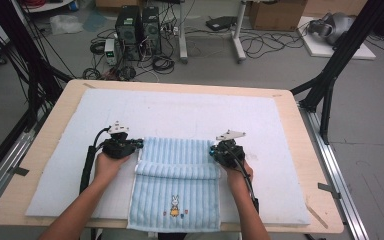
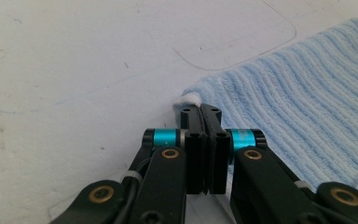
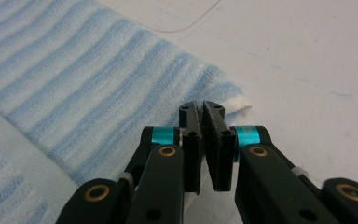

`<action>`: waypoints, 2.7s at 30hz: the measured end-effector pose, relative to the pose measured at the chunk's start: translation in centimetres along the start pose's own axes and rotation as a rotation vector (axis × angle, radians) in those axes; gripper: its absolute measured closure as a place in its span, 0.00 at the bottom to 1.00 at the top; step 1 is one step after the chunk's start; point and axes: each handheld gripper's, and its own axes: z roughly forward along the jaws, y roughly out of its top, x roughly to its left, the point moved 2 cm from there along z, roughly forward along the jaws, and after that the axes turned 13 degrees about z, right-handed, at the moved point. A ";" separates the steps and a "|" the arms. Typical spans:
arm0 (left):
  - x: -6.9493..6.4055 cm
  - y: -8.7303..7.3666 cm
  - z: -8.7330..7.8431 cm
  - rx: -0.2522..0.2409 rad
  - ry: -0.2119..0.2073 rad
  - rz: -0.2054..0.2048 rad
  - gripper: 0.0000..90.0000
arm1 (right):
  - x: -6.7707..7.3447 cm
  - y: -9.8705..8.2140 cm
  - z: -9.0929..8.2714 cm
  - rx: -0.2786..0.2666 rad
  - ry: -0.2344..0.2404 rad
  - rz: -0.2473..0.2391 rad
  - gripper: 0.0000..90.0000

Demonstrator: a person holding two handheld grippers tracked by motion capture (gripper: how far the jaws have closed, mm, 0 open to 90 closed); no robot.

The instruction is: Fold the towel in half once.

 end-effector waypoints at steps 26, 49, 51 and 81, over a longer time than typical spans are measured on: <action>1.4 0.6 2.0 0.019 -0.004 -0.079 0.97 | -0.7 1.1 1.6 0.005 0.025 0.068 0.95; 5.7 4.2 5.2 -0.076 0.016 -0.045 0.97 | -3.0 6.5 5.2 -0.079 -0.069 0.054 0.95; 5.9 4.0 5.4 -0.082 0.010 -0.054 0.97 | -3.2 6.8 5.4 -0.085 -0.076 0.056 0.95; 3.8 3.9 2.6 -0.121 -0.092 -0.019 0.62 | -3.9 6.3 1.4 -0.116 0.031 0.092 0.62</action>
